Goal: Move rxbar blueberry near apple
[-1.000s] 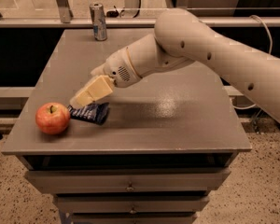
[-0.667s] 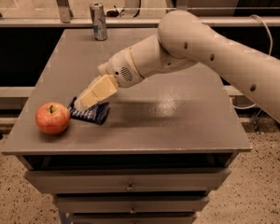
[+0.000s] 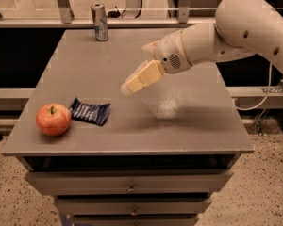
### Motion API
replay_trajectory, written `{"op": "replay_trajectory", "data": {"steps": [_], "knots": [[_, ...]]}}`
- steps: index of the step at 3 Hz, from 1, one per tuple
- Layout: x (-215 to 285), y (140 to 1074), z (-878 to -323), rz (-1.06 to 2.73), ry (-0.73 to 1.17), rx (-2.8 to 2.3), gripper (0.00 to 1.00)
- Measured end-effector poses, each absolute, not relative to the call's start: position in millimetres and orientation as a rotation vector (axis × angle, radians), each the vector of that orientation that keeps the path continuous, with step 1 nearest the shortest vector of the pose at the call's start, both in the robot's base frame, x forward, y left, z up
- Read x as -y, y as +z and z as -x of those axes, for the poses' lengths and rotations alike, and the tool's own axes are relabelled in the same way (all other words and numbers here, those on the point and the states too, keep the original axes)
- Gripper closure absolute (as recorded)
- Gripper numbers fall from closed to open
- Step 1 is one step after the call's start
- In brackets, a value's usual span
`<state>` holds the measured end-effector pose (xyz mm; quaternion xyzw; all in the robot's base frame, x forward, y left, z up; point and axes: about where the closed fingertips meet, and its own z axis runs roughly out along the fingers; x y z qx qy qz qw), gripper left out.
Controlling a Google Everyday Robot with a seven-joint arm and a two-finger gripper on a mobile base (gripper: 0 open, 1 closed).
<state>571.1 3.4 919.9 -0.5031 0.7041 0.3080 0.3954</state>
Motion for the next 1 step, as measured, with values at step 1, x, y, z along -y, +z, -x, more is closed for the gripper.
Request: {"op": "replay_trajectory", "data": {"steps": [1], "knots": [[-3.4, 919.9, -571.1, 1.276, 0.781, -1.785, 0.0]]}}
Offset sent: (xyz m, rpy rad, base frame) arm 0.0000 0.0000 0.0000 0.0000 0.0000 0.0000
